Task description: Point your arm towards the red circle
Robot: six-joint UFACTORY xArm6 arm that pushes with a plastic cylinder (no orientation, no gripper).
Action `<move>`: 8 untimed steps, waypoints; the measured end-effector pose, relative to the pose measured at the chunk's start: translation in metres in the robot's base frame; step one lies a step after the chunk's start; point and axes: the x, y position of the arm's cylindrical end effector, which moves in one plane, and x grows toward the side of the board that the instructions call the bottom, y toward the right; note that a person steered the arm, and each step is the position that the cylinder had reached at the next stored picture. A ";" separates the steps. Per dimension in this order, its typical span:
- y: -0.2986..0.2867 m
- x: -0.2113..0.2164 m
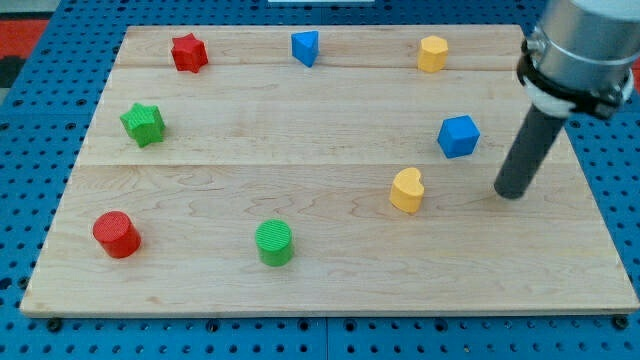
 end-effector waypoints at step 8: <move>-0.368 0.091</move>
